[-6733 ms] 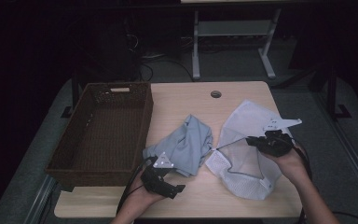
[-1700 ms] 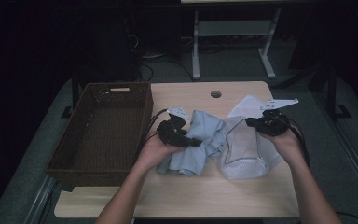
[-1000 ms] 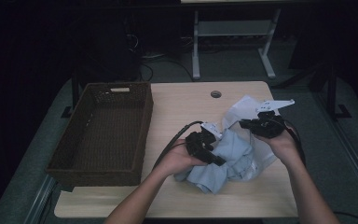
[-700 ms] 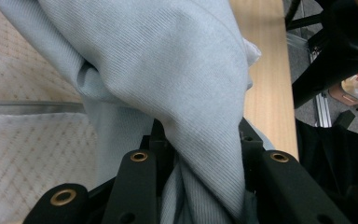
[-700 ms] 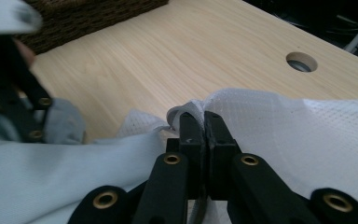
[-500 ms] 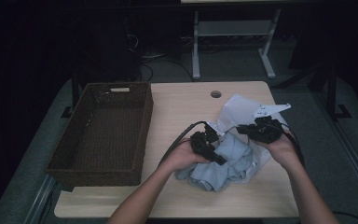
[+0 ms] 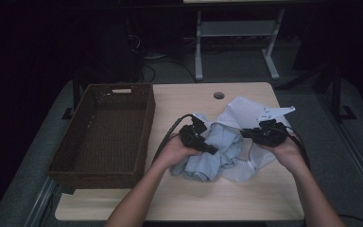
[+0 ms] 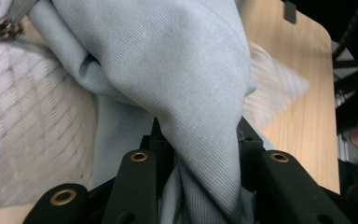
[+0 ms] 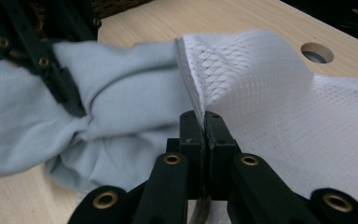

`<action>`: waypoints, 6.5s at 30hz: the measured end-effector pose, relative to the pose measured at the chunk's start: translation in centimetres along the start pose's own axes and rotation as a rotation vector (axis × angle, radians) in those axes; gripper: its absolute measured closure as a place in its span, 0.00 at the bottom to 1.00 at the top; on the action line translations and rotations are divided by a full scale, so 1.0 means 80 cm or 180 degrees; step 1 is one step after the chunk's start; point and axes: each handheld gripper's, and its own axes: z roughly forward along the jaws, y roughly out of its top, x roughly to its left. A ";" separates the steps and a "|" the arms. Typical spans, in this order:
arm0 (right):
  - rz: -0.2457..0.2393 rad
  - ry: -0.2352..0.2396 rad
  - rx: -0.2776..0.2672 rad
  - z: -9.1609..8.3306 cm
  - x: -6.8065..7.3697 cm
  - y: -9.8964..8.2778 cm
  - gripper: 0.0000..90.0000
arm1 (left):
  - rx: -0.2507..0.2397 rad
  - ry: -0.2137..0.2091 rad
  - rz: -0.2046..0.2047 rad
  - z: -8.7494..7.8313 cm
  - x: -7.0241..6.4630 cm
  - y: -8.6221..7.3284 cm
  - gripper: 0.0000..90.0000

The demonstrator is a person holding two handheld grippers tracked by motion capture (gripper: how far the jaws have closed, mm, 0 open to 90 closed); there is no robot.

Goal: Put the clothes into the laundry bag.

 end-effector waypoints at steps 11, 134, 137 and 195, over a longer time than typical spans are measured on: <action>-0.0104 0.0124 -0.0101 0.006 0.019 0.012 0.97 | 0.0121 -0.0006 0.0170 0.028 -0.015 0.009 0.75; -0.0059 0.0056 0.0177 0.041 0.025 -0.006 0.96 | 0.0129 0.0571 0.0186 0.027 -0.052 -0.068 0.14; -0.0019 0.0030 0.0182 0.037 0.018 -0.011 0.95 | 0.0281 0.0647 0.0234 0.042 -0.050 -0.074 0.14; -0.0039 0.0677 -0.0136 0.010 0.051 0.006 0.98 | -0.0229 0.0658 0.0019 0.063 -0.052 -0.027 0.68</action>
